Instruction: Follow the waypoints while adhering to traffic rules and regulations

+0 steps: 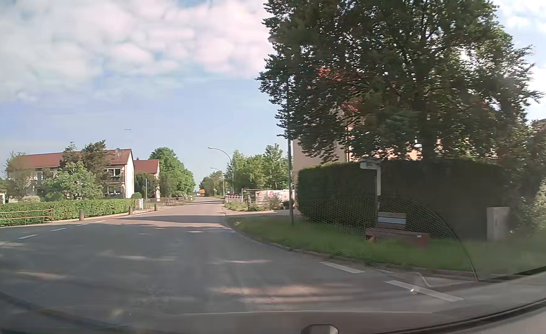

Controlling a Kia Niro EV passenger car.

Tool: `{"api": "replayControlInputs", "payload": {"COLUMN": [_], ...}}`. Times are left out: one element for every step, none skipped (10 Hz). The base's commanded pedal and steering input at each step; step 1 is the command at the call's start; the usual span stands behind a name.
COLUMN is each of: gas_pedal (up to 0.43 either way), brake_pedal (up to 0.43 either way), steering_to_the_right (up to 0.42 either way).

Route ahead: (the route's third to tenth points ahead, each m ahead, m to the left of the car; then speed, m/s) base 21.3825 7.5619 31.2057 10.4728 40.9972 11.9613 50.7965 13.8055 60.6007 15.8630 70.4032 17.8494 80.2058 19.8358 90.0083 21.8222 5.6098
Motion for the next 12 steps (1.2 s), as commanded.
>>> {"api": "replayControlInputs", "payload": {"gas_pedal": [0.248,0.248,0.24,0.24,0.24,0.22,0.209,0.197,0.197,0.197,0.197,0.197], "brake_pedal": [0.0,0.0,0.0,0.0,0.0,0.0,0.0,0.0,0.0,0.0,0.0,0.0], "steering_to_the_right": [-0.267,-0.257,-0.244,-0.231,-0.219,-0.204,-0.189,-0.16,-0.119,-0.078,-0.045,-0.015]}}
